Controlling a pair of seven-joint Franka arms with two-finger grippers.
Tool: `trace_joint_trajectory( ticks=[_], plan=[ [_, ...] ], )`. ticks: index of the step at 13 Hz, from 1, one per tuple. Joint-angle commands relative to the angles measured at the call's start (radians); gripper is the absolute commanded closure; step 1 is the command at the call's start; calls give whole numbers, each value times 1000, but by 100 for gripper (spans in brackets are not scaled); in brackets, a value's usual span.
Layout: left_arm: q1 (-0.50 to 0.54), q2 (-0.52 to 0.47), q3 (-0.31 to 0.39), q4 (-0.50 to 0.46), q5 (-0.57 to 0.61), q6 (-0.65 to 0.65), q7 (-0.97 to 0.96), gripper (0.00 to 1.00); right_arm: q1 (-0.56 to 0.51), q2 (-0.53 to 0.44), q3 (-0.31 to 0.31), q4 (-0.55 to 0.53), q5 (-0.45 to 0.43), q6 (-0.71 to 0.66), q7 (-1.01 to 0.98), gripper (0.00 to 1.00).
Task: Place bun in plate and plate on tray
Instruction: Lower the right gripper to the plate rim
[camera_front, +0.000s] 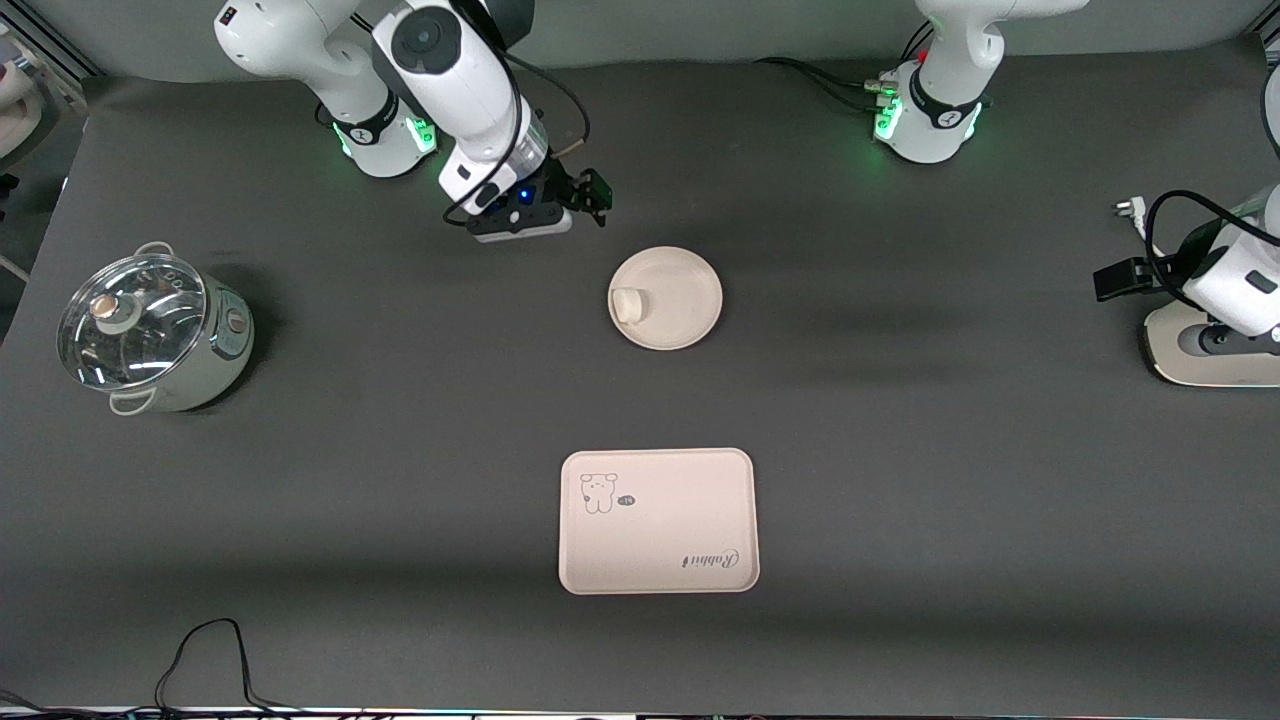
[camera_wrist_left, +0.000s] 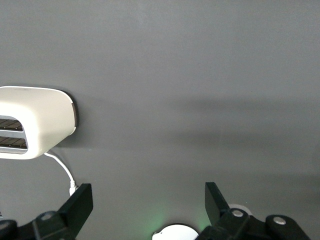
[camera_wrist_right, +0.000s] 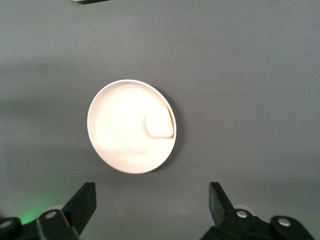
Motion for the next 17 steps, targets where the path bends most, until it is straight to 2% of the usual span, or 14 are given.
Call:
trace_joint_trajectory(
  ticks=[1, 3, 8, 11, 17],
  plan=[
    [-21, -20, 23, -4, 2, -26, 12, 0, 13, 88, -8, -17, 2, 143, 11, 0],
    [-19, -18, 26, -7, 3, -36, 13, 0, 15, 160, -8, -18, 2, 234, 14, 0],
    [13, -12, 26, -9, 8, -35, 19, 0, 36, 302, -5, -106, 4, 531, 17, 0],
    [10, -13, 23, -10, 6, -38, 16, 0, 36, 372, 7, -124, 5, 647, 18, 0],
    [9, -13, 21, -9, 0, -50, 15, 0, 36, 428, 29, -130, 15, 716, 18, 0]
  ],
)
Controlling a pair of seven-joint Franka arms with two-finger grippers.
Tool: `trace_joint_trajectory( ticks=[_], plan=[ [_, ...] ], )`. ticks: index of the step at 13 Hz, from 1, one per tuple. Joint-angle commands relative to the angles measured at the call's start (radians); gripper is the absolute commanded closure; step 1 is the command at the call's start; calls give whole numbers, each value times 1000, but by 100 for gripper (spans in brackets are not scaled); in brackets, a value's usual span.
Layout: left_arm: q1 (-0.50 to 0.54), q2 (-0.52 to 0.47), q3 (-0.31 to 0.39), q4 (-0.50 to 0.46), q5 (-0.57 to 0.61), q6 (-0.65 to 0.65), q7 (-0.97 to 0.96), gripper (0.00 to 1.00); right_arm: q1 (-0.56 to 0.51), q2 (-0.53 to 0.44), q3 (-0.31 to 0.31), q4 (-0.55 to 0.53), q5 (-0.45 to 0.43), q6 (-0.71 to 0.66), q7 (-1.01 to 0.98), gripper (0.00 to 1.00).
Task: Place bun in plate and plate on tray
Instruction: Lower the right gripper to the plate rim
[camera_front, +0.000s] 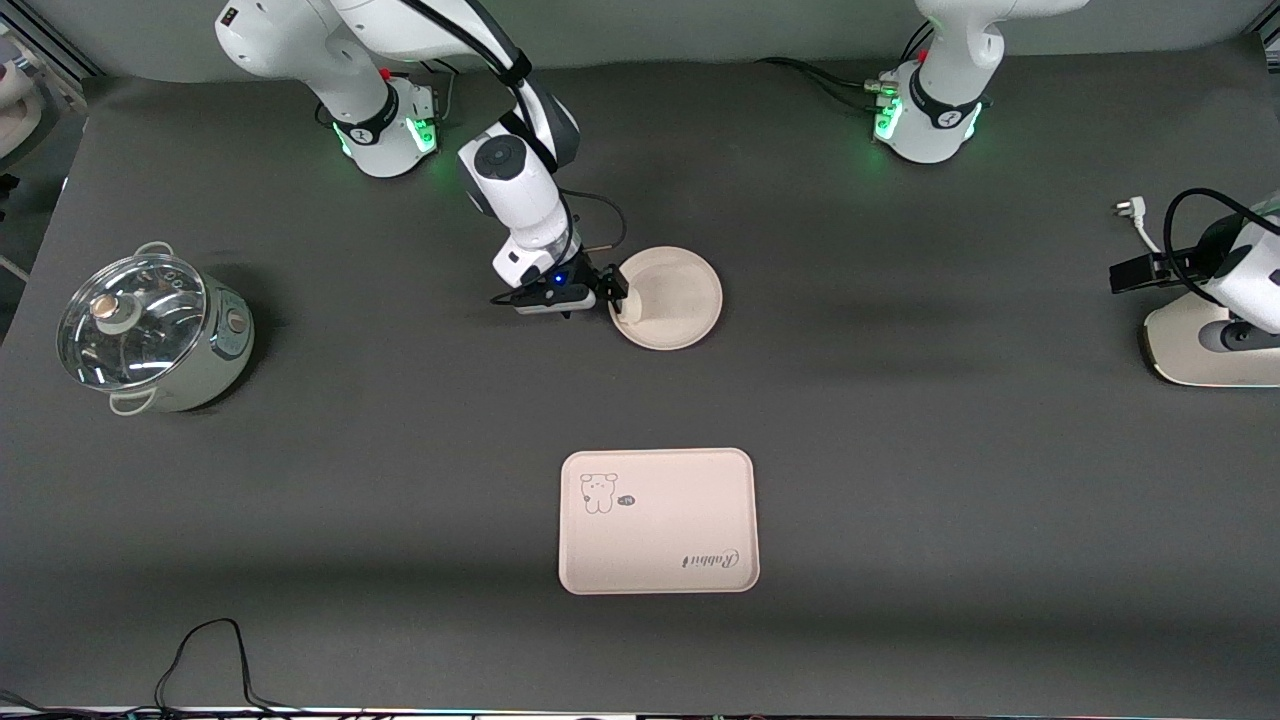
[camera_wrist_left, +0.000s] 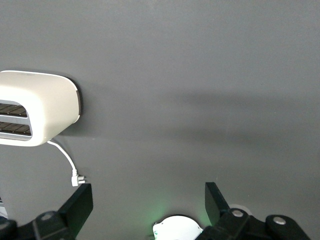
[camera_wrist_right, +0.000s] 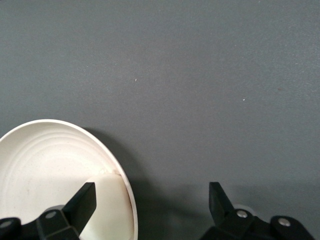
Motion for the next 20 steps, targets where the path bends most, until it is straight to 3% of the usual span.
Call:
trace_joint_trajectory(
  ticks=[1, 8, 13, 16, 20],
  plan=[
    [1, -12, -1, -4, 4, -17, 14, 0, 10, 16, 3, -1, 15, 34, 17, 0],
    [2, -8, -1, -1, 9, -18, 17, 0, 16, 43, 3, -3, 15, 51, 17, 1],
    [7, 5, 2, 14, 10, -26, 36, 0, 15, 43, 3, -1, 16, 49, 19, 38],
    [27, 12, 2, 17, 10, -17, 76, 0, 15, 43, 5, 0, 16, 49, 17, 47],
    [27, 14, 0, 19, 10, -15, 76, 0, 15, 46, 20, 3, 18, 51, 17, 47]
  ],
)
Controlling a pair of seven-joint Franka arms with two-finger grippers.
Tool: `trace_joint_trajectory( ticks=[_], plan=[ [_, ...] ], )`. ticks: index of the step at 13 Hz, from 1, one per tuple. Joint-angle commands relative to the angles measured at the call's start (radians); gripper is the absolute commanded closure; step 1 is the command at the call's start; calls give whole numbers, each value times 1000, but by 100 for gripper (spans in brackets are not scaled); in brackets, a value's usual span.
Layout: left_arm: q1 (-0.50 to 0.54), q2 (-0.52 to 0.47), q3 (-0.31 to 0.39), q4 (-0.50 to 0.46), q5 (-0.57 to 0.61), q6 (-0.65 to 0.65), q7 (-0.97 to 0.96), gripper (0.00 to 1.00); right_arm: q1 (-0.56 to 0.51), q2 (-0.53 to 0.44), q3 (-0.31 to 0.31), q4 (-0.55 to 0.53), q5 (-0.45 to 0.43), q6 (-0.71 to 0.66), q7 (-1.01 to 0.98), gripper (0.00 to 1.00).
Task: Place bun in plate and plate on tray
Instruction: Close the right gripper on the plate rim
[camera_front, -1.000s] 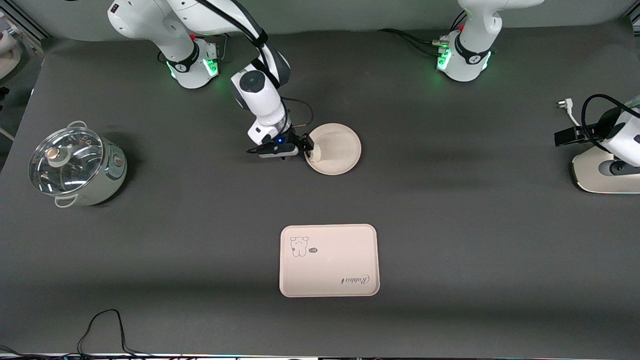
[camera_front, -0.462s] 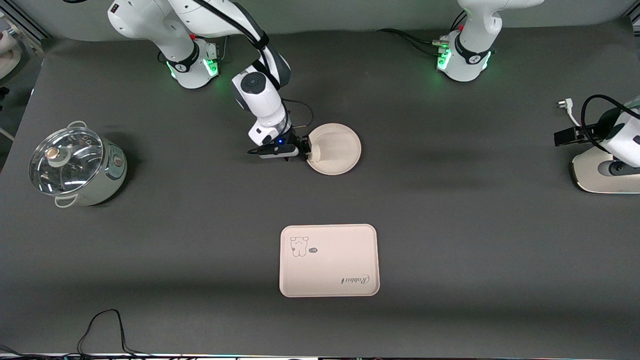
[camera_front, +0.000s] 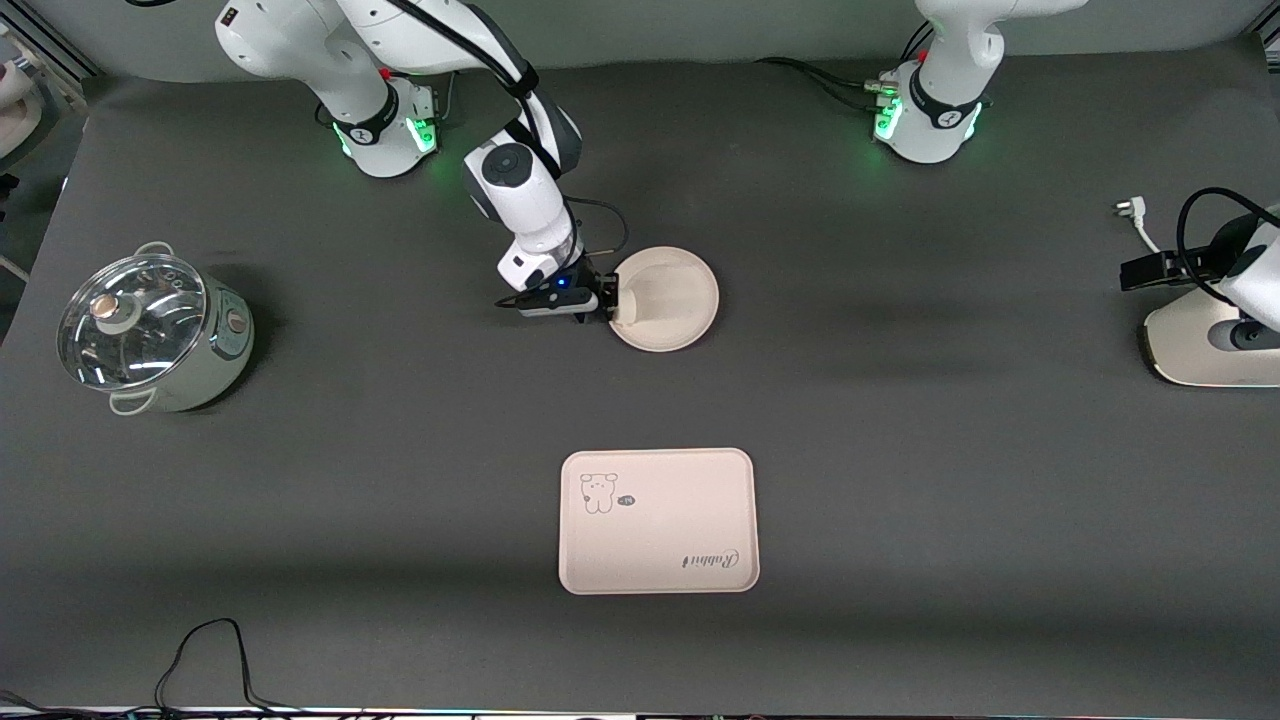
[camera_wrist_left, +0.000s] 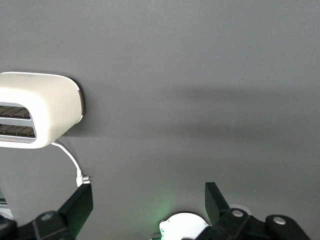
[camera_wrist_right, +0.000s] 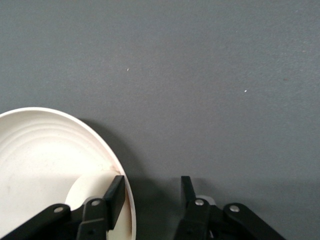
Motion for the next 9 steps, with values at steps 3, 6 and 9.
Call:
trace_joint_trajectory(
  ticks=[3, 6, 9],
  plan=[
    [4, 9, -3, 18, 9, -9, 19, 0, 14, 14, 23, 12, 18, 21, 16, 46],
    [3, 9, -3, 18, 9, -9, 19, 0, 12, 16, 28, 12, 18, 21, 16, 52],
    [3, 11, -3, 19, 9, -4, 17, 0, 12, 20, 28, 12, 18, 25, 13, 71]
  ],
)
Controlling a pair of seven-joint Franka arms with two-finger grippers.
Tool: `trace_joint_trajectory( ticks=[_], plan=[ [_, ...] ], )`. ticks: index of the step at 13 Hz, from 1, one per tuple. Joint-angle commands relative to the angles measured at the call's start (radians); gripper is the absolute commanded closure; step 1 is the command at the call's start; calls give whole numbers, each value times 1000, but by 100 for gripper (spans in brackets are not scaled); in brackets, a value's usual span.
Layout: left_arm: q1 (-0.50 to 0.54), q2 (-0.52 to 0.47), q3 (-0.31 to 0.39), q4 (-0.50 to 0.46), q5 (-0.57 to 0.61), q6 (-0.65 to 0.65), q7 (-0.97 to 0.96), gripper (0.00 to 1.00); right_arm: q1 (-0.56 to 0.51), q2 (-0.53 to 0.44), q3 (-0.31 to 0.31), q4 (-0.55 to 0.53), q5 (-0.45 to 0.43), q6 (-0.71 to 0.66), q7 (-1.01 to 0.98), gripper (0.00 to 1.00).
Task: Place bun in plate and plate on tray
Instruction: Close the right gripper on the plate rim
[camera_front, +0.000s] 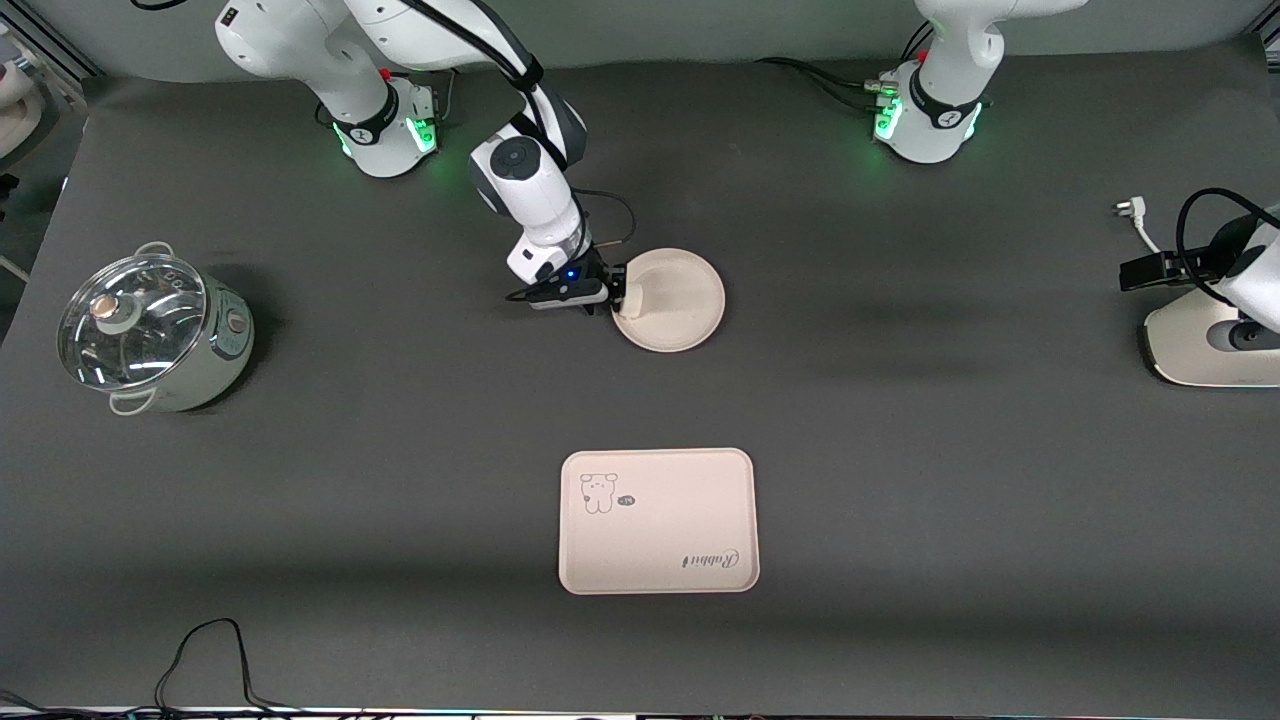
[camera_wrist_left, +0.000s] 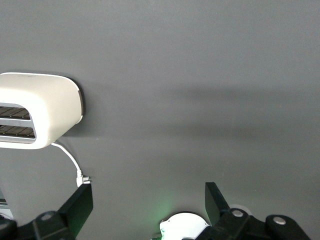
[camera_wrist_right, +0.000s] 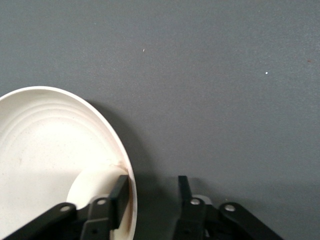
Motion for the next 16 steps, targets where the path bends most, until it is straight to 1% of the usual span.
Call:
trace_joint_trajectory(
  ticks=[1, 2, 3, 5, 7, 12, 14, 16],
  plan=[
    [1, 10, -3, 19, 9, -6, 15, 0, 12, 23, -1, 12, 18, 38, 13, 71],
    [1, 10, -3, 19, 9, -6, 16, 0, 12, 32, -1, 12, 18, 46, 7, 71],
    [1, 8, -3, 19, 9, -10, 15, 0, 12, 34, 1, 12, 16, 49, 4, 74],
    [1, 8, -3, 19, 9, -10, 16, 0, 12, 34, 1, 12, 18, 52, 2, 89],
    [1, 8, -3, 19, 9, -10, 16, 0, 12, 32, 1, 12, 18, 51, 1, 100],
    [3, 8, -3, 19, 9, -10, 16, 0, 1, 14, -1, 12, 18, 45, -4, 100],
    [1, 8, -3, 19, 9, -10, 16, 0, -20, -30, -1, 10, 16, 22, -4, 100],
    [1, 8, -3, 19, 9, -10, 16, 0, -45, -102, -1, 13, 16, -67, -6, 100]
  ],
)
